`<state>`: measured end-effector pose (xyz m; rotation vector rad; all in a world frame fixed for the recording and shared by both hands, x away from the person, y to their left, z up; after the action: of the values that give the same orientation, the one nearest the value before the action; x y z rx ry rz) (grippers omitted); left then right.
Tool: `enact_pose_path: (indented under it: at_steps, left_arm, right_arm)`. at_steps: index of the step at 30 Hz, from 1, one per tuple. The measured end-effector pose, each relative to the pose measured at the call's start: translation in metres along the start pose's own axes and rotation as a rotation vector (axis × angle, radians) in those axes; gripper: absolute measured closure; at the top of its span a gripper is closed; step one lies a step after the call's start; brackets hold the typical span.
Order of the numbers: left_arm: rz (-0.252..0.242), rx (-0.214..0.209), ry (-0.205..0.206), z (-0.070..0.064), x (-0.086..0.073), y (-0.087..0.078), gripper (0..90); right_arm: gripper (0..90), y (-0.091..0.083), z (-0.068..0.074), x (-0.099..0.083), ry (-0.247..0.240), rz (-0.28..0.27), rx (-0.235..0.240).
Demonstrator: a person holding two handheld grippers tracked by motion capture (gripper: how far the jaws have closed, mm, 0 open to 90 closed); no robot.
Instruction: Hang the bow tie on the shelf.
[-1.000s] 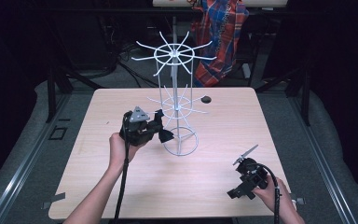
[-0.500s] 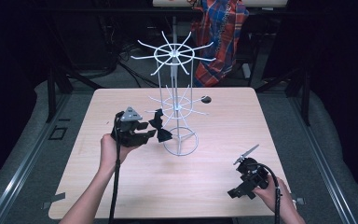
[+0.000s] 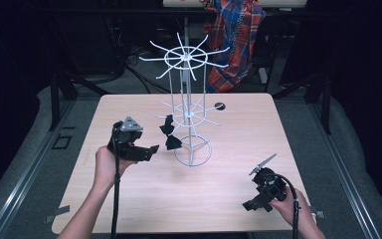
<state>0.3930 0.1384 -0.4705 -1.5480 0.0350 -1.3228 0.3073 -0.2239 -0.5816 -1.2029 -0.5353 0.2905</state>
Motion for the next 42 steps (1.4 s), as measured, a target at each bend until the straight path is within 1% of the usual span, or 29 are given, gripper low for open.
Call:
enact_pose_path:
  at_steps: [5,6,8,12,13,14,15,16,17,18,20,23,24,25,26,29,32,34,35,36,37,38,39,40,41,42]
  left_arm:
    - [0.059,0.023,-0.009,0.004,-0.02,-0.005,16.8]
    - [0.067,0.023,-0.012,0.005,-0.024,-0.006,16.6]
    - [0.078,0.024,-0.022,0.006,-0.031,-0.007,15.6]
    - [0.12,0.028,-0.024,0.007,-0.047,-0.009,14.4]
    - [0.13,0.031,-0.028,0.007,-0.051,-0.009,13.9]
    - [0.142,0.034,-0.04,0.007,-0.055,-0.009,13.6]
    - [0.15,0.027,-0.059,0.007,-0.058,-0.008,13.4]
    - [0.157,0.023,-0.073,0.007,-0.061,-0.008,13.0]
    - [0.166,0.02,-0.083,0.007,-0.064,-0.007,12.5]
    - [0.172,0.021,-0.091,0.006,-0.067,-0.007,12.0]
    - [0.185,0.016,-0.095,0.005,-0.072,-0.006,11.4]
    - [0.219,0.009,-0.106,0.002,-0.08,-0.005,9.6]
    - [0.237,0.007,-0.108,0.001,-0.084,-0.004,9.4]
    - [0.254,0.003,-0.114,0.0,-0.088,-0.002,8.4]
    - [0.271,-0.001,-0.114,0.0,-0.093,-0.001,7.3]
    - [0.293,-0.021,-0.135,-0.001,-0.106,0.004,4.9]
    - [0.323,-0.037,-0.139,-0.002,-0.117,0.01,3.0]
    - [0.338,-0.055,-0.14,-0.002,-0.123,0.015,2.1]
    - [0.349,-0.059,-0.138,-0.001,-0.126,0.017,0.9]
    - [0.355,-0.065,-0.141,-0.001,-0.13,0.02,0.2]
    - [0.368,-0.079,-0.153,0.0,-0.135,0.024,0.1]
    - [0.376,-0.094,-0.173,0.001,-0.139,0.027,0.1]
    - [0.379,-0.106,-0.188,0.002,-0.141,0.029,0.1]
    - [0.381,-0.105,-0.203,0.004,-0.142,0.03,0.1]
    - [0.382,-0.1,-0.204,0.005,-0.142,0.03,0.1]
    - [0.378,-0.089,-0.208,0.006,-0.141,0.03,0.1]
  right_arm:
    - [12.1,0.0,0.0,0.0,0.003,-0.005,0.005]
    - [12.1,0.0,0.001,0.0,0.003,-0.007,0.01]
    - [12.1,0.0,0.0,0.0,0.001,-0.003,0.003]
    - [12.0,0.0,-0.001,0.0,0.002,0.001,0.003]
    - [12.0,0.0,-0.001,0.0,0.001,-0.001,0.0]
    - [12.0,0.0,0.0,0.001,0.004,-0.011,0.002]
    - [12.0,0.0,0.0,0.0,0.0,-0.006,-0.002]
    - [12.0,0.0,0.001,0.001,0.008,-0.012,0.005]
    - [12.0,-0.001,0.0,0.0,0.01,-0.005,-0.003]
    - [12.0,-0.001,0.0,0.0,0.018,-0.015,-0.004]
    - [12.0,-0.002,0.0,0.0,0.016,-0.015,-0.003]
    - [12.0,-0.001,-0.001,0.0,0.02,-0.014,-0.005]
    - [12.0,-0.001,0.0,0.0,0.024,-0.015,0.002]
    - [12.0,-0.002,-0.002,0.0,0.016,-0.009,-0.012]
    - [12.0,-0.002,-0.001,0.0,0.021,-0.012,-0.011]
    - [12.0,-0.001,-0.001,0.0,0.026,-0.017,-0.007]
    - [12.0,-0.001,0.0,0.0,0.029,-0.02,-0.004]
    - [12.0,-0.001,0.0,0.001,0.017,-0.011,-0.01]
    - [12.0,-0.001,0.0,0.0,0.016,-0.008,-0.007]
    - [12.0,0.0,0.001,0.0,0.024,-0.013,0.006]
    - [12.0,0.0,-0.001,0.0,0.024,-0.009,-0.001]
    - [12.1,0.001,-0.001,0.0,0.03,-0.013,0.006]
    - [12.1,0.0,-0.002,-0.001,0.034,-0.009,0.003]
    - [12.0,-0.001,-0.003,-0.001,0.025,-0.005,-0.007]
    - [12.1,-0.001,-0.002,-0.001,0.033,-0.022,0.007]
    - [12.1,-0.002,-0.002,-0.001,0.029,-0.019,-0.009]
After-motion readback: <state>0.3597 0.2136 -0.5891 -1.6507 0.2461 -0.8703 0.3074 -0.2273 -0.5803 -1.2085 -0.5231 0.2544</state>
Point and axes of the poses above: each handheld gripper's, and its own axes: y roughly forward along the jaws, x roughly out of its top, z roughly to its left, the point moved 7 cm from there along y, roughly forward along the jaws, and after that the axes turned 10 degrees about y, right-handed, at the moved point
